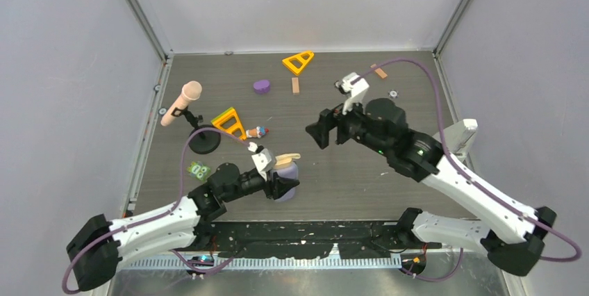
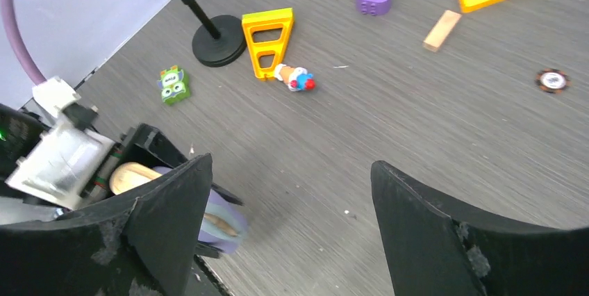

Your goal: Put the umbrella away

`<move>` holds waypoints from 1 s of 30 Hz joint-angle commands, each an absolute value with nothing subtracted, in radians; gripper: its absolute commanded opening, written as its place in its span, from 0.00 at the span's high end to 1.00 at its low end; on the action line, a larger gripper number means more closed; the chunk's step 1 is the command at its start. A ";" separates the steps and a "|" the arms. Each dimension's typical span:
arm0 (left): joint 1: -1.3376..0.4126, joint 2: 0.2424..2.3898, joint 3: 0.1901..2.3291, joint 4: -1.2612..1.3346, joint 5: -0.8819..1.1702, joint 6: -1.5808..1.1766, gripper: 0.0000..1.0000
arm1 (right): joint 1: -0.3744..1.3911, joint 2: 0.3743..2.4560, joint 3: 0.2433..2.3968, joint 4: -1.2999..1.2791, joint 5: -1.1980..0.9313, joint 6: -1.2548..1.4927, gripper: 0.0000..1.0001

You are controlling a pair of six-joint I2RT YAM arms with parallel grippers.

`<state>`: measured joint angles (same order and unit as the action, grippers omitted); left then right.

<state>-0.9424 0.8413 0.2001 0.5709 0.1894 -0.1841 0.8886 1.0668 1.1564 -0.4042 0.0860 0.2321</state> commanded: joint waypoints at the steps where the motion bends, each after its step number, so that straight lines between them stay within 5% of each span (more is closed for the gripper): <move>1: -0.922 0.703 0.378 0.187 0.365 -0.281 1.00 | 0.857 0.898 1.012 -0.354 0.071 0.138 0.11; 8: -0.913 0.708 0.730 -0.384 0.436 -0.425 1.00 | 0.886 0.603 0.647 -0.180 -0.067 0.027 0.15; 13: -0.892 0.734 0.864 -0.531 0.439 -0.570 1.00 | 1.103 0.522 0.418 0.085 0.030 -0.007 0.19; 19: -0.876 0.791 0.947 -0.622 0.418 -0.652 1.00 | 1.353 0.632 0.407 0.263 0.232 -0.109 0.29; 30: -0.861 0.814 0.953 -0.566 0.435 -0.716 1.00 | 1.547 0.886 0.463 0.497 0.363 -0.203 0.42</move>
<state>-0.8680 0.8207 0.8989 -0.6430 0.4046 -0.6754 1.4910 0.8227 0.4019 0.3405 0.2714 -0.1436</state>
